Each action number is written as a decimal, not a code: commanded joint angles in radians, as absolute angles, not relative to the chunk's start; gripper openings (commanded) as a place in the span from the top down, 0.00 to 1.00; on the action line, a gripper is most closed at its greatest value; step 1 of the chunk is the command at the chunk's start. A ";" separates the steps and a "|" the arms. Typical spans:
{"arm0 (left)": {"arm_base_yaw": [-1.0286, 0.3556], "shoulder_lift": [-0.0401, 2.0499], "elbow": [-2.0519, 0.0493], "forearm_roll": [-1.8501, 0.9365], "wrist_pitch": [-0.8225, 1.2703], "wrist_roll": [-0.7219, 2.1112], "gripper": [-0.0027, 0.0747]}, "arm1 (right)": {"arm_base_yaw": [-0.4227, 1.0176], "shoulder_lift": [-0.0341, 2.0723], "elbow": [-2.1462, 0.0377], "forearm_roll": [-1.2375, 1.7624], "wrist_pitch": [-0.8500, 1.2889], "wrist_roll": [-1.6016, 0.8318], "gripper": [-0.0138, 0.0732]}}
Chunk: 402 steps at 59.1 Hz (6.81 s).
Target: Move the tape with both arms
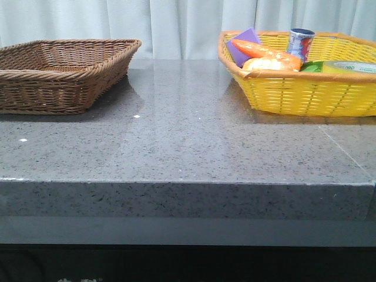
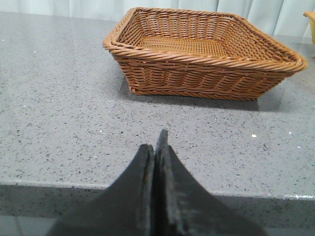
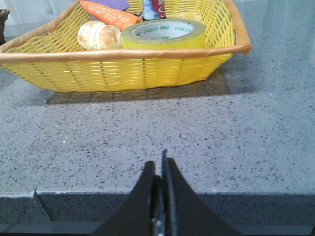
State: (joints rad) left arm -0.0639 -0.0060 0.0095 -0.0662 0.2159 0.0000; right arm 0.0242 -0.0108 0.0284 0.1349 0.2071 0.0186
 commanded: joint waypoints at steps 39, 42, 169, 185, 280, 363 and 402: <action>-0.069 -0.024 0.049 -0.070 0.128 -0.009 0.99 | 0.021 -0.037 0.002 0.140 0.120 0.014 0.98; -0.069 -0.024 0.049 -0.070 0.128 -0.009 0.99 | 0.021 -0.037 0.002 0.140 0.120 0.014 0.98; -0.069 0.378 -0.503 -0.052 0.294 -0.009 0.12 | 0.022 0.452 -0.566 0.121 0.171 0.016 0.22; -0.069 0.378 -0.502 -0.052 0.294 -0.009 0.20 | 0.022 0.721 -0.738 0.115 0.335 0.016 0.22; -0.069 0.378 -0.502 -0.052 0.287 -0.009 0.33 | 0.073 1.678 -1.434 0.124 0.669 0.014 0.75; -0.069 0.378 -0.502 -0.052 0.285 -0.009 0.33 | 0.782 1.590 -1.431 0.134 0.583 -0.099 0.75; -0.069 0.378 -0.502 -0.052 0.285 -0.009 0.33 | 0.820 1.677 -1.432 0.134 0.611 -0.099 0.40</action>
State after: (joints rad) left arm -0.0639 0.3644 -0.4669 -0.0478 0.3684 0.0000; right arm 0.8237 1.7443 -1.4001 0.1357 0.6557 -0.0861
